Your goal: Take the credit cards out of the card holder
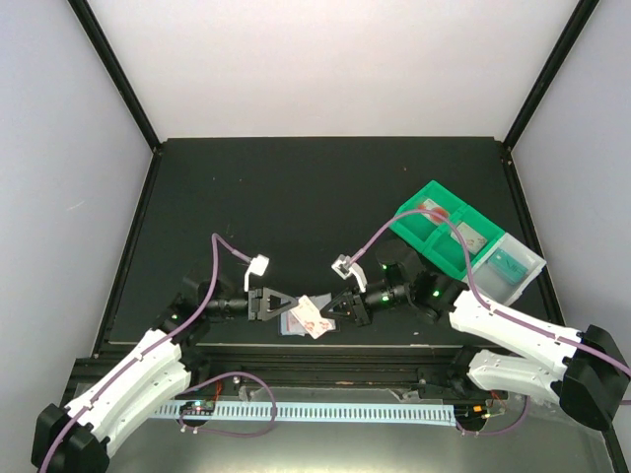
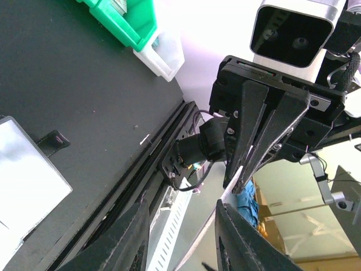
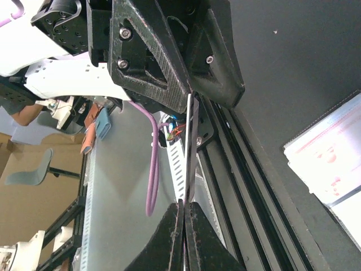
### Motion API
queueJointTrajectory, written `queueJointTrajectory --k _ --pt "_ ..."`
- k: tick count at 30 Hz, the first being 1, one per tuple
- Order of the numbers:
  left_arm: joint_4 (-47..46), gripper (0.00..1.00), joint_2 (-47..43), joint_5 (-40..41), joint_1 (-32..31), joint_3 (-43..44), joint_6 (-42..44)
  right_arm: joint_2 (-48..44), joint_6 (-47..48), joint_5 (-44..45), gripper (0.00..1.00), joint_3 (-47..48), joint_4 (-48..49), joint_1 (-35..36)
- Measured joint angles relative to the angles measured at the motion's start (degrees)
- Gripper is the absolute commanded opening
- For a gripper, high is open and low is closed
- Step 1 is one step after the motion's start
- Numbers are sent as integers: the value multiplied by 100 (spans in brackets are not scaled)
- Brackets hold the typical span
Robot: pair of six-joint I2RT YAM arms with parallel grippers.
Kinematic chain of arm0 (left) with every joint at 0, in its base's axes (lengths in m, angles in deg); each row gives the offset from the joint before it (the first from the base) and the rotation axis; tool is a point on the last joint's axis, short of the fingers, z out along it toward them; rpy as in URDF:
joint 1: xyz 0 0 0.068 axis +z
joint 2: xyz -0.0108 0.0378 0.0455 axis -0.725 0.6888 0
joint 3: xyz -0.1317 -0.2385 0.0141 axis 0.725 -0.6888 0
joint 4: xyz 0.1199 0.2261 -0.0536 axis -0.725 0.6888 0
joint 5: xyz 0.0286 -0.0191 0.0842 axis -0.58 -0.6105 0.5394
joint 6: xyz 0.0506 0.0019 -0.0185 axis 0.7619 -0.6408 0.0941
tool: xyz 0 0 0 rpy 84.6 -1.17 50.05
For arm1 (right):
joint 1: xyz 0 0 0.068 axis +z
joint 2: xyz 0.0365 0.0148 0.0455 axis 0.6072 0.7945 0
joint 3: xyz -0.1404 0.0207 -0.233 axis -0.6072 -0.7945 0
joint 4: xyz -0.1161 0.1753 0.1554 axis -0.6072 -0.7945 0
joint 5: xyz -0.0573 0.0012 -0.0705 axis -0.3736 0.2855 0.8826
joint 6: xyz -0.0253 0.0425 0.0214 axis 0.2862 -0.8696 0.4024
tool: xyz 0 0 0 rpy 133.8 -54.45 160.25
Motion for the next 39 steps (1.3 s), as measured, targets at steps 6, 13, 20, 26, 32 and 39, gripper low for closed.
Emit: queueJointTrajectory --k 6,13,20,26,32,39 --pt "-175 27 -2 -114 0 -17 -83 13 -63 -26 1 -7 101 0" --pt "-520 2 -2 -466 0 -192 -275 162 -166 -28 1 -15 291 0" --pt "-678 2 -2 -619 2 -219 -304 264 -273 92 2 -22 273 -4" --pt "-688 1 -20 -365 0 -219 -404 177 -684 437 27 -138 522 -4" --pt "-702 2 -293 382 0 -291 -787 -162 -1510 953 56 -597 1128 -4" --pt "-977 2 -514 1482 0 -461 -1561 -350 -2865 1596 71 -1519 2251 -4"
